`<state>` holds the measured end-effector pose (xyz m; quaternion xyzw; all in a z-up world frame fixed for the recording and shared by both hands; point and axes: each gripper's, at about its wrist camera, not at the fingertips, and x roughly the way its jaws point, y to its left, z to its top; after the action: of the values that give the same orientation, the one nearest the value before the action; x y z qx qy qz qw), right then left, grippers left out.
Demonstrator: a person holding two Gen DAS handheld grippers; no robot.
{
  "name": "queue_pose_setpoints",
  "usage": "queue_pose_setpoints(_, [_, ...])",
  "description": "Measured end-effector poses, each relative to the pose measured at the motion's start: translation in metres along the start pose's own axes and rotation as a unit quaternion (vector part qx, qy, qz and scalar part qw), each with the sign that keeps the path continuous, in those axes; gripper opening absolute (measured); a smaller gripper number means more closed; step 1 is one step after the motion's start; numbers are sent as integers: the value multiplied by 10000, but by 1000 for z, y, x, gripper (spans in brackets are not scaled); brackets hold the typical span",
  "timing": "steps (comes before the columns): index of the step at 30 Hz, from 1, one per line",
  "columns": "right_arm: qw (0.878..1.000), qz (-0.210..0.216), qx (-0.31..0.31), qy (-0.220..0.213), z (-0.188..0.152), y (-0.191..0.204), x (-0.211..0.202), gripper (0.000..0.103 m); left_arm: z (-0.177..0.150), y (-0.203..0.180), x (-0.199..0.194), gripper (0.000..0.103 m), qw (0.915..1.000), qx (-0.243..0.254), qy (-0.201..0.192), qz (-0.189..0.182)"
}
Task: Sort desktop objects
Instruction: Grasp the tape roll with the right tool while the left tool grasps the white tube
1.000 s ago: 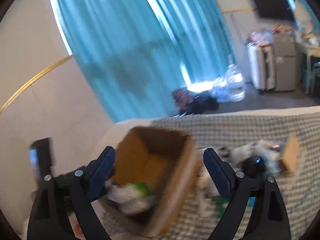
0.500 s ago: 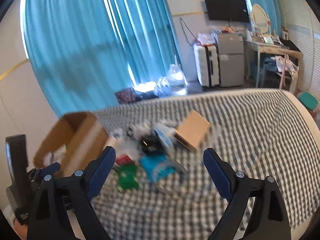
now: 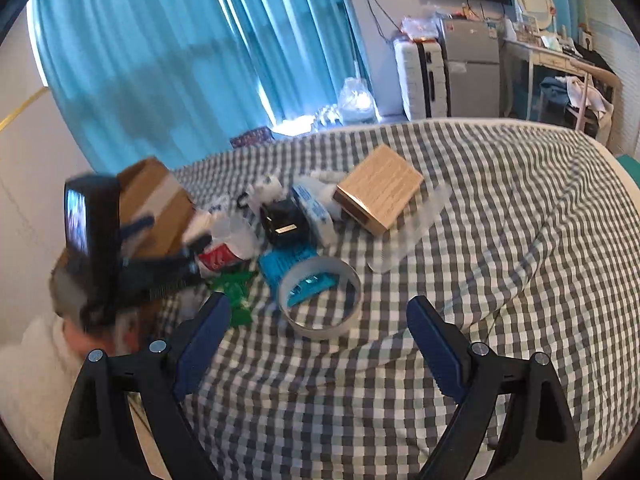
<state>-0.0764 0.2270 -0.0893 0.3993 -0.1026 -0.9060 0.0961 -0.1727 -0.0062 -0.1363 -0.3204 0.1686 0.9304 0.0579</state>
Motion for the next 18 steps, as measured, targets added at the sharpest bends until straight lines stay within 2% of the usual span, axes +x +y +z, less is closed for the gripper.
queue_pose_setpoints(2, [9999, -42, 61, 100, 0, -6, 8, 90, 5, 2, 17, 103, 9994, 259, -30, 210])
queue_pose_setpoints(3, [9998, -81, 87, 132, 0, -8, 13, 90, 9, 7, 25, 103, 9995, 274, -57, 165])
queue_pose_setpoints(7, [9990, -176, 160, 368, 3, -14, 35, 90, 20, 40, 49, 103, 9999, -91, -112, -15])
queue_pose_setpoints(9, [9986, -175, 167, 465, 5, -13, 47, 90, 24, 54, 59, 103, 9999, -132, -46, 23])
queue_pose_setpoints(11, [9985, -111, 129, 522, 6, -9, 56, 90, 25, 61, 61, 103, 9997, -200, 83, -91])
queue_pose_setpoints(13, [9985, -27, 39, 554, 7, -3, 64, 90, 23, 63, 55, 103, 9984, -483, 172, -247])
queue_pose_setpoints(15, [9984, -101, -59, 557, 8, 4, 69, 90, 17, 57, 45, 103, 9957, -782, 425, -274])
queue_pose_setpoints(18, [9979, -115, -198, 613, 5, 13, 75, 90, 0, 37, 25, 103, 9888, -1128, 950, 222])
